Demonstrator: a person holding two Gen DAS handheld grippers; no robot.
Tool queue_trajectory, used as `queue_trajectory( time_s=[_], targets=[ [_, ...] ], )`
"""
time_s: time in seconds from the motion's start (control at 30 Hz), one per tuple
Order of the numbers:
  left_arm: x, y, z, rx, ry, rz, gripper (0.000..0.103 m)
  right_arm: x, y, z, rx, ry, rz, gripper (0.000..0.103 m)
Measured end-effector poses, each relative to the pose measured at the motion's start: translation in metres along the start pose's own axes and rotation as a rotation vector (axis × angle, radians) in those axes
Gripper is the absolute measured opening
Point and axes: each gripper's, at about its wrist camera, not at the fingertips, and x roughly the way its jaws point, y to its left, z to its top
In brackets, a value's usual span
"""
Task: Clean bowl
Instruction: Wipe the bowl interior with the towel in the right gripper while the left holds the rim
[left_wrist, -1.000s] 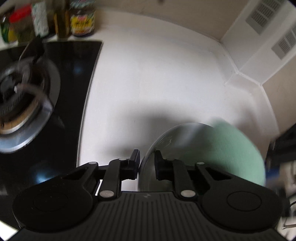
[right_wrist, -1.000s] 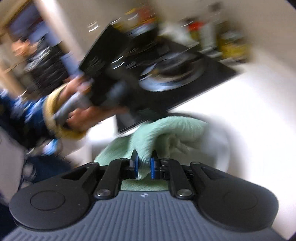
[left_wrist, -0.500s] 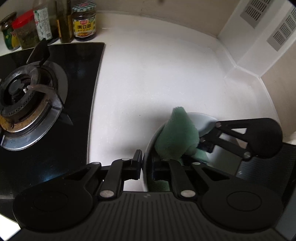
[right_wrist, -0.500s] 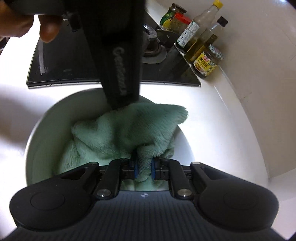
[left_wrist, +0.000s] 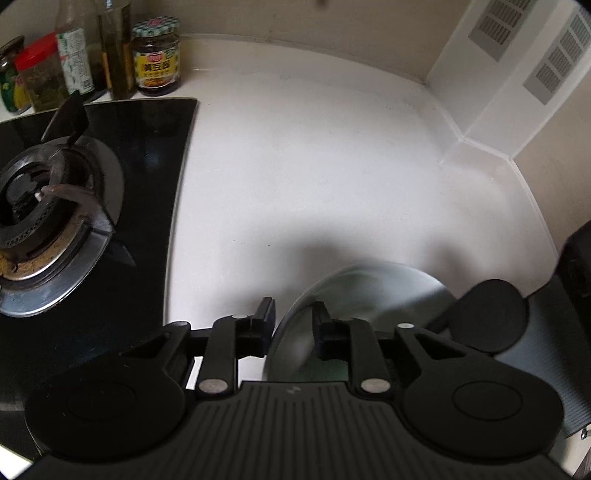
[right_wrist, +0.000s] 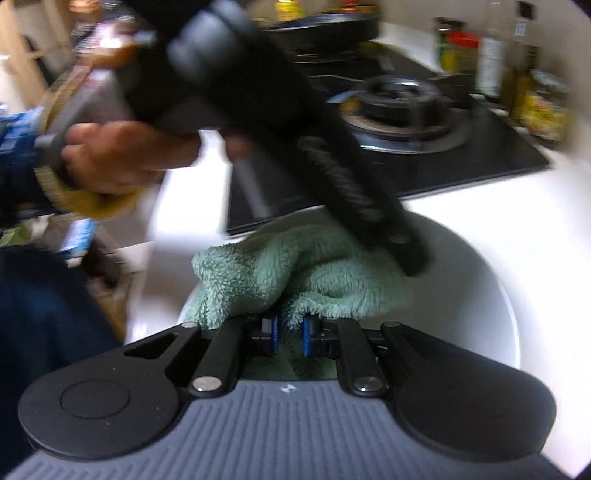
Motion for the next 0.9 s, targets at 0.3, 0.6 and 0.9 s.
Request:
queue_trajectory(
  time_s=[0.3,0.6,0.9],
  targets=[
    [-0.008,0.018,-0.001,-0.096,0.057,-0.026,0.017,-0.051,0.019,0.003,-0.059,0.050,-0.319,0.011],
    [-0.014,0.010,-0.048,-0.215,0.185,0.099,0.016,0.018,0.051,0.012,-0.492,0.142,-0.650,0.009],
    [-0.004,0.004,-0.054,-0.159,0.104,0.165,0.020,0.063,0.057,-0.001,-0.820,0.586,-0.686,0.011]
  ],
)
